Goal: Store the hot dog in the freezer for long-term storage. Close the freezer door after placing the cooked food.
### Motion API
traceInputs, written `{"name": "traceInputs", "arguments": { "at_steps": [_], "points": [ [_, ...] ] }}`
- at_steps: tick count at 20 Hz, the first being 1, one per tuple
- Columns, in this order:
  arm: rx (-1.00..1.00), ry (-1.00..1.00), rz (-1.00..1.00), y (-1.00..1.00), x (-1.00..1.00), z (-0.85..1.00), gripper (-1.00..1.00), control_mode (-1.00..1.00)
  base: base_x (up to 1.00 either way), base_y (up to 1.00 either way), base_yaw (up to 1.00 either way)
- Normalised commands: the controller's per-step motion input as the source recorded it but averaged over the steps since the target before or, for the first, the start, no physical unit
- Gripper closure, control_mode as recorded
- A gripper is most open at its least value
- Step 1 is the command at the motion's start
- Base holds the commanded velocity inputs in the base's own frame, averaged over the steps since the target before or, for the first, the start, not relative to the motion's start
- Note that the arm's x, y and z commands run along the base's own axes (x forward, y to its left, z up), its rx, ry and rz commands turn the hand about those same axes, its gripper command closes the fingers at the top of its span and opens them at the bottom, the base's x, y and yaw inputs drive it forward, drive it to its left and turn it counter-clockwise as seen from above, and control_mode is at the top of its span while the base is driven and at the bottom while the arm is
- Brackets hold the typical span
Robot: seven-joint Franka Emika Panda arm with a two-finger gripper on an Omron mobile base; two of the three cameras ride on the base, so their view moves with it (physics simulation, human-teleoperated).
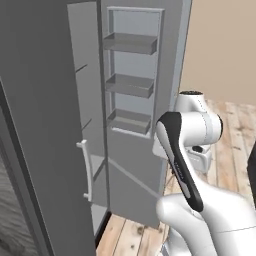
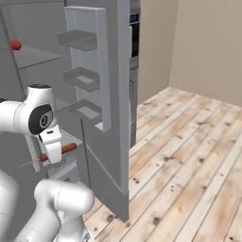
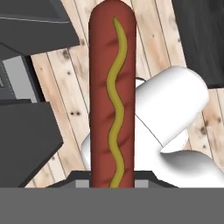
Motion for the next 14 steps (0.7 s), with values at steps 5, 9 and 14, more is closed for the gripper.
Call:
{"name": "traceInputs", "arguments": {
  "at_steps": [5,9,14],
  "points": [
    [0.00,0.00,0.00,0.00,0.00,0.00,1.00,1.00,0.35,-0.06,0.26],
    [0.00,0.00,0.00,0.00,0.00,0.00,1.00,1.00,0.26,0.00,0.32],
    [0.00,0.00,0.00,0.00,0.00,0.00,1.00,1.00,0.06,-0.06,0.32]
  ]
}}
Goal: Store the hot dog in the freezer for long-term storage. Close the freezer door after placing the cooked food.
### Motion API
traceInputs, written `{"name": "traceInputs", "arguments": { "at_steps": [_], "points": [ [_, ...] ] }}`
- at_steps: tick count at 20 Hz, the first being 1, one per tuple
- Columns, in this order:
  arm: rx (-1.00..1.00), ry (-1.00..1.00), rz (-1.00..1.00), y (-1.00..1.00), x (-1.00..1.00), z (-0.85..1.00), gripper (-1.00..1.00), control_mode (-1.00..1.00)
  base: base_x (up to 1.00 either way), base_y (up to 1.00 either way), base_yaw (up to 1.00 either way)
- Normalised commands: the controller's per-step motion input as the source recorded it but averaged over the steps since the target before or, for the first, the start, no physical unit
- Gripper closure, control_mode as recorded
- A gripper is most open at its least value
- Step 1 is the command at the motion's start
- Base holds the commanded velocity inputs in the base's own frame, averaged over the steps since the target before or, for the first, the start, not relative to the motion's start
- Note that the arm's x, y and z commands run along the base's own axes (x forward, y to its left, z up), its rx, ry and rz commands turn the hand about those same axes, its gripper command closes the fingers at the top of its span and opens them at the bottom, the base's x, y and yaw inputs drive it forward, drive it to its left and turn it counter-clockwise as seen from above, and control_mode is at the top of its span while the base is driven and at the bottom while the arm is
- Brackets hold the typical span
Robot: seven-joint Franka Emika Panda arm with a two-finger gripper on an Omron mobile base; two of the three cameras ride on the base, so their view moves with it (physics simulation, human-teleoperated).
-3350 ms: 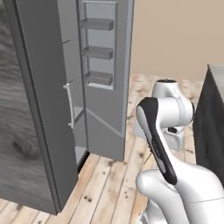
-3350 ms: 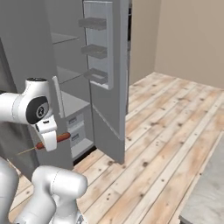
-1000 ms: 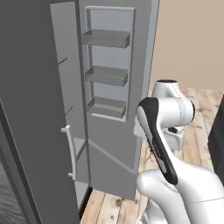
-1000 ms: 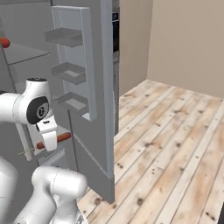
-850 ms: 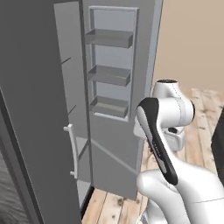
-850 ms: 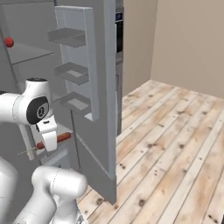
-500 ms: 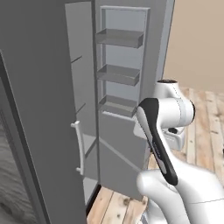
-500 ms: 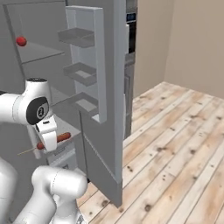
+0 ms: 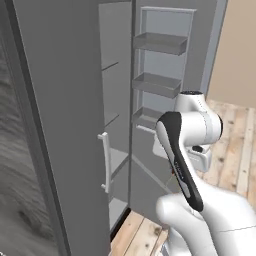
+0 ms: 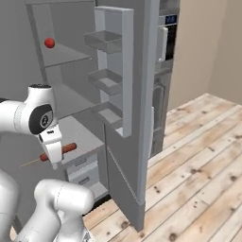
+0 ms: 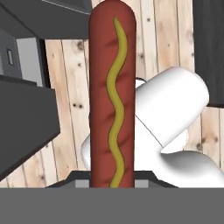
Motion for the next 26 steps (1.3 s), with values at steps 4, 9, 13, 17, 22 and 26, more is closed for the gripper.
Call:
{"name": "traceInputs", "arguments": {
  "at_steps": [4,9,13,17,22,26],
  "points": [
    [0.00,0.00,0.00,0.00,0.00,0.00,1.00,1.00,0.18,-0.31,0.34],
    [0.00,0.00,0.00,0.00,0.00,0.00,1.00,1.00,0.29,-0.16,0.37],
    [0.00,0.00,0.00,0.00,0.00,0.00,1.00,1.00,0.16,-0.21,0.43],
    [0.00,0.00,0.00,0.00,0.00,0.00,1.00,1.00,0.13,-0.26,0.45],
    [0.00,0.00,0.00,0.00,0.00,0.00,1.00,1.00,0.01,-0.25,0.48],
    [0.00,0.00,0.00,0.00,0.00,0.00,1.00,1.00,0.14,-0.47,0.31]
  ]
}}
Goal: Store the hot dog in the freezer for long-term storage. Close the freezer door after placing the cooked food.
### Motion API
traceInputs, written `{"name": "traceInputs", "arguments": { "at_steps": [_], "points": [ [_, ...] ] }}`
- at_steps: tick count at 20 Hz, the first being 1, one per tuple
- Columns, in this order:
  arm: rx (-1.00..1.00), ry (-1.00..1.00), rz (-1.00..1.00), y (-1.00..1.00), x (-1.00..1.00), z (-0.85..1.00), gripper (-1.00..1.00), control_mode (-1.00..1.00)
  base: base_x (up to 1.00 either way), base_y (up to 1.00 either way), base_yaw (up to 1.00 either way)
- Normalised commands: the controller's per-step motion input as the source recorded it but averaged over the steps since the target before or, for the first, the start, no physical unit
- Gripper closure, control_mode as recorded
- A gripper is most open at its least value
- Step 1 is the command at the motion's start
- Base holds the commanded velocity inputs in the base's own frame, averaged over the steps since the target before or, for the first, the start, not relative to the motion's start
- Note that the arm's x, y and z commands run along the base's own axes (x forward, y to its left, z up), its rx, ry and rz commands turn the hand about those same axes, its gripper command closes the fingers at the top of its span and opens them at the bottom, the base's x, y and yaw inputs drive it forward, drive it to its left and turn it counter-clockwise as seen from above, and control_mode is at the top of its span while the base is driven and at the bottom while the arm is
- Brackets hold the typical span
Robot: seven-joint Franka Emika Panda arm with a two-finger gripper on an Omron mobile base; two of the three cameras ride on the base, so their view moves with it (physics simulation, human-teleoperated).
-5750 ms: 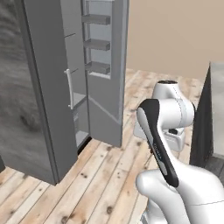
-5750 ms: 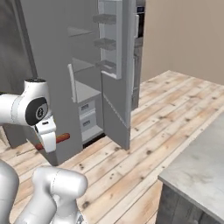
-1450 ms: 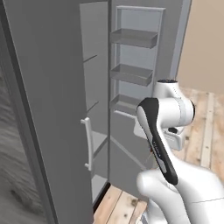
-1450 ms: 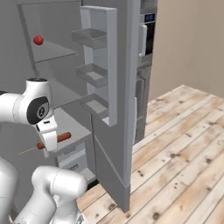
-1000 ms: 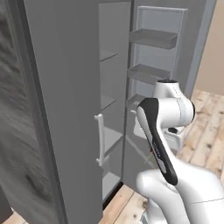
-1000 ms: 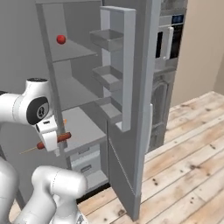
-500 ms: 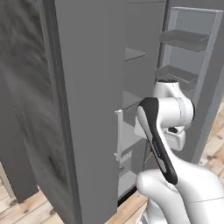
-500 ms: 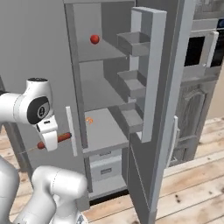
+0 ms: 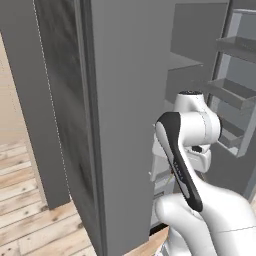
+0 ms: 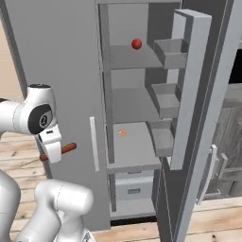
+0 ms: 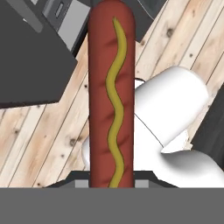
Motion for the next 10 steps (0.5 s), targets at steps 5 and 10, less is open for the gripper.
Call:
{"name": "traceInputs", "arguments": {
  "at_steps": [5,10],
  "points": [
    [0.00,0.00,0.00,0.00,0.00,0.00,1.00,1.00,0.01,-0.51,0.24],
    [0.00,0.00,0.00,0.00,0.00,0.00,1.00,1.00,0.00,-0.50,0.17]
  ]
}}
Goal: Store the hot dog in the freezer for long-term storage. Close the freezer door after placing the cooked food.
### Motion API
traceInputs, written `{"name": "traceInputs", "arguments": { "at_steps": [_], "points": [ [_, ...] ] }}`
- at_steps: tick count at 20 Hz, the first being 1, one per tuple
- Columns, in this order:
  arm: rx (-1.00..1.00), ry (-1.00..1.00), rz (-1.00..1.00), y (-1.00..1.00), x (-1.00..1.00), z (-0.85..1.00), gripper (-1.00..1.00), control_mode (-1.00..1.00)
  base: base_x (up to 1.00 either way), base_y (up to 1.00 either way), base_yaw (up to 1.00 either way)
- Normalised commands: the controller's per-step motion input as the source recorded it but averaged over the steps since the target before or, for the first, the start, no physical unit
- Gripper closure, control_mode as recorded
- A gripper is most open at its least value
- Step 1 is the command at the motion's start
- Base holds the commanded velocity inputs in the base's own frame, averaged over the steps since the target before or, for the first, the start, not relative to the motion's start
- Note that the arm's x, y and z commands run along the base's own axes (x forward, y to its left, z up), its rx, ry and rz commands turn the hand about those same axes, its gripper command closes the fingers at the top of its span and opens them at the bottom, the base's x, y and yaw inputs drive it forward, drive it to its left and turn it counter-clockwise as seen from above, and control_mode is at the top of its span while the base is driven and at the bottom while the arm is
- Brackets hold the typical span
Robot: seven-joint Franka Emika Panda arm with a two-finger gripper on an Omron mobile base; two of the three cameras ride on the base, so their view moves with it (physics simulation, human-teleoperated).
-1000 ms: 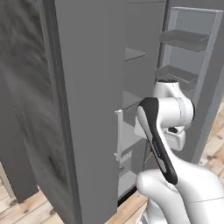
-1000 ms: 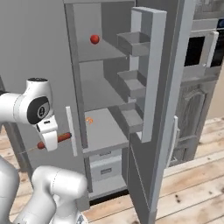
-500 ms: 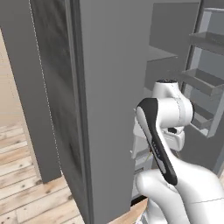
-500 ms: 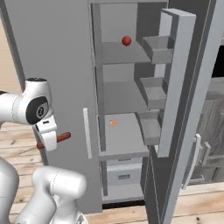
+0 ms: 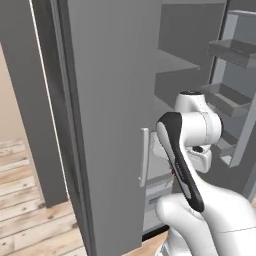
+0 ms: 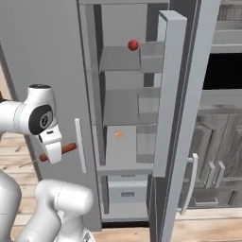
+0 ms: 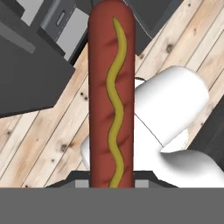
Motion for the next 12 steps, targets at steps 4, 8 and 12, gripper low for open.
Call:
{"name": "traceInputs", "arguments": {
  "at_steps": [4,8,12],
  "points": [
    [0.00,0.00,0.00,0.00,0.00,0.00,1.00,1.00,0.00,-0.47,0.16],
    [0.00,0.00,0.00,0.00,0.00,0.00,1.00,1.00,0.02,-0.46,0.23],
    [0.00,0.00,0.00,0.00,0.00,0.00,1.00,1.00,0.03,-0.31,0.20]
  ]
}}
